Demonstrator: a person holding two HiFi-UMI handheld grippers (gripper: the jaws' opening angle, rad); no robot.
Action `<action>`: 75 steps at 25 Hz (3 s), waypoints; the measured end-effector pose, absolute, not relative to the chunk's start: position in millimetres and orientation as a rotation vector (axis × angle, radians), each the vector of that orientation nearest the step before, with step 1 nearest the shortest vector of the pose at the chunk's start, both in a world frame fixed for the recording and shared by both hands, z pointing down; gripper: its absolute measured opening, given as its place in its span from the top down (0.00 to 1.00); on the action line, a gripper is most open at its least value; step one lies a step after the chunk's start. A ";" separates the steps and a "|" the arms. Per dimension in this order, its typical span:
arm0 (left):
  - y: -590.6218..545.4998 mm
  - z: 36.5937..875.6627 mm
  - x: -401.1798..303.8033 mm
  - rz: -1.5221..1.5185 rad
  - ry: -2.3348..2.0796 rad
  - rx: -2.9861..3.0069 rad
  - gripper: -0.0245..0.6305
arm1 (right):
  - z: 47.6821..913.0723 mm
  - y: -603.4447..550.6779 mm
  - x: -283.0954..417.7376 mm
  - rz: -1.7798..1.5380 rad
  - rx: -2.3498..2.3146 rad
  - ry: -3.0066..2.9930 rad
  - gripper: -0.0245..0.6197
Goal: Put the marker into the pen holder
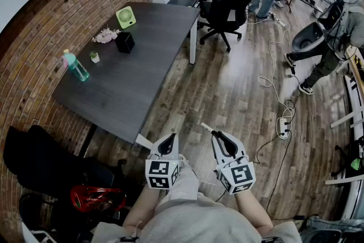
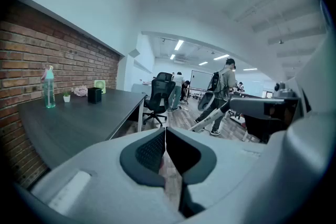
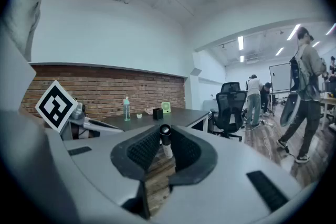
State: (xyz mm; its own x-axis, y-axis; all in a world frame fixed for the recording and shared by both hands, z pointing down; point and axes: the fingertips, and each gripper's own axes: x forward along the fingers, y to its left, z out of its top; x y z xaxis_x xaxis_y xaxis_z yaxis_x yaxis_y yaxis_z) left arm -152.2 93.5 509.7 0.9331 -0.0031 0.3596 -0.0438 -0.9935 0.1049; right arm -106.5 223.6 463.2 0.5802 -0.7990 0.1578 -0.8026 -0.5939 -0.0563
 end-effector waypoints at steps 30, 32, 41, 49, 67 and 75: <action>164.5 477.4 -323.7 0.483 -0.011 3.044 0.94 | 421.6 294.4 -271.5 0.107 2.780 -1.423 0.86; 168.9 477.1 -323.2 0.478 -0.013 3.044 0.94 | 422.5 298.1 -270.3 0.104 2.774 -1.421 0.86; 184.4 482.8 -322.2 0.474 -0.036 3.039 0.94 | 430.0 312.6 -266.0 0.106 2.775 -1.438 0.86; 197.7 485.9 -315.1 0.477 -0.027 3.033 0.94 | 432.9 323.9 -256.9 0.115 2.784 -1.438 0.86; 198.6 495.3 -268.1 0.509 0.026 3.018 0.94 | 438.5 327.7 -213.1 0.135 2.822 -1.393 0.86; 177.2 504.3 -222.6 0.527 0.038 3.005 0.94 | 447.1 307.2 -167.7 0.163 2.824 -1.380 0.86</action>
State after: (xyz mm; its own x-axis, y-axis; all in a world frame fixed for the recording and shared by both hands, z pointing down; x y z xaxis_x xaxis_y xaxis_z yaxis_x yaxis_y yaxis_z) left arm -222.6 177.2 504.3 0.9403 0.0398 0.3381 0.0087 -0.9956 0.0931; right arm -167.7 307.2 447.1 0.6102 -0.7871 0.0903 -0.7866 -0.6155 -0.0502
